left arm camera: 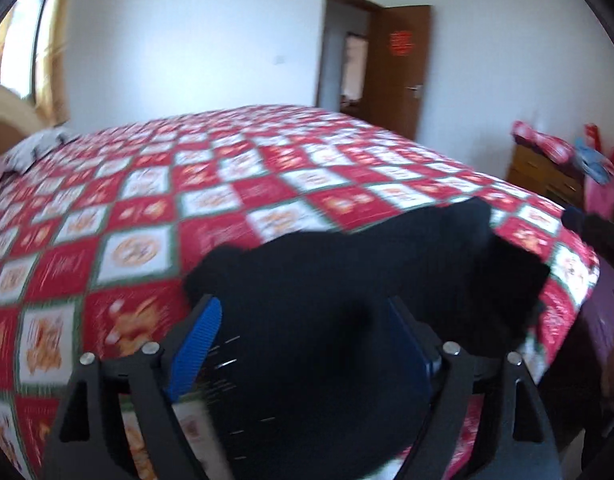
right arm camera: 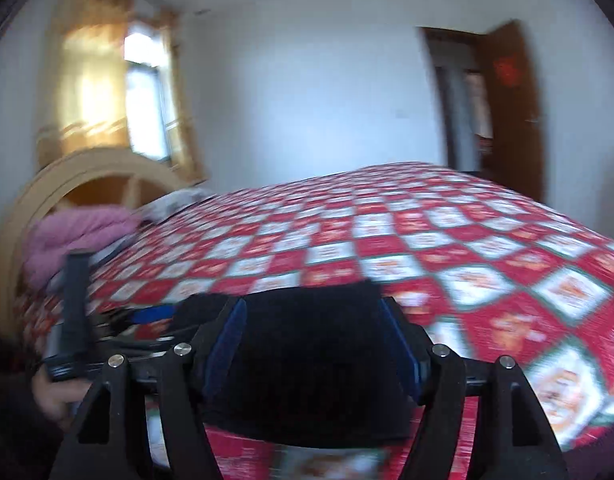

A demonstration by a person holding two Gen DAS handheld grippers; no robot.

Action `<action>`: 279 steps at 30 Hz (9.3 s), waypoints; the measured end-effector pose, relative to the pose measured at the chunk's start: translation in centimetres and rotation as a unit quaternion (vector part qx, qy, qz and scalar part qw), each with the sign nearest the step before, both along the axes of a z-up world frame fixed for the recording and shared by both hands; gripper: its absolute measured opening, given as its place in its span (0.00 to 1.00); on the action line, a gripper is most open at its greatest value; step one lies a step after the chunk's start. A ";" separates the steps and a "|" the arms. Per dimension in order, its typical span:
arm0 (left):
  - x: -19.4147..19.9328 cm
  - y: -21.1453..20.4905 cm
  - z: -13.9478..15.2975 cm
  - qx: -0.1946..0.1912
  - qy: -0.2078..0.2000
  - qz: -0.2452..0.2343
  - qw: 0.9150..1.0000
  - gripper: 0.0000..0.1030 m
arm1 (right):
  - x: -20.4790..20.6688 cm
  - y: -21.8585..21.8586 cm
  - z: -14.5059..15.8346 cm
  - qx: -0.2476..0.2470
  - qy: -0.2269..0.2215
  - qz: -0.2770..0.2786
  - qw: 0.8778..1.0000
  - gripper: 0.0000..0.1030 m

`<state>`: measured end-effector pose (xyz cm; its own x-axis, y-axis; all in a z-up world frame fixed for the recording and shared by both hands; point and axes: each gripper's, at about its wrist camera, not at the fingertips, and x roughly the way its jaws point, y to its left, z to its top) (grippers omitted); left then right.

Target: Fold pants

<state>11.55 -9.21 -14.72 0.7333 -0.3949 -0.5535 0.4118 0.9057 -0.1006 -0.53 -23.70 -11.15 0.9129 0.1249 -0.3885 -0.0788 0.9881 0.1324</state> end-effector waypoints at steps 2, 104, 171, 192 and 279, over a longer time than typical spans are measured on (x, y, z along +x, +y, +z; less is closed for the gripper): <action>0.3 0.5 -0.6 -0.004 0.004 0.013 1.000 0.91 | 1.4 1.8 -0.9 -0.009 0.028 0.028 0.999 0.67; -1.5 3.1 -4.3 -0.015 0.034 0.003 0.999 1.00 | 18.3 8.5 -8.3 0.021 0.274 0.131 0.953 0.48; -0.2 3.5 -0.9 -0.114 0.030 -0.050 0.992 0.11 | 5.0 -7.2 -5.0 0.116 0.154 -0.021 0.981 0.24; 4.1 19.7 3.0 -0.094 -0.037 0.116 0.988 0.11 | 21.0 9.2 0.5 0.074 0.138 0.144 0.977 0.24; -6.4 19.9 6.7 -0.027 -0.077 0.230 0.970 1.00 | 7.4 16.2 3.2 -0.040 0.062 0.113 0.991 0.63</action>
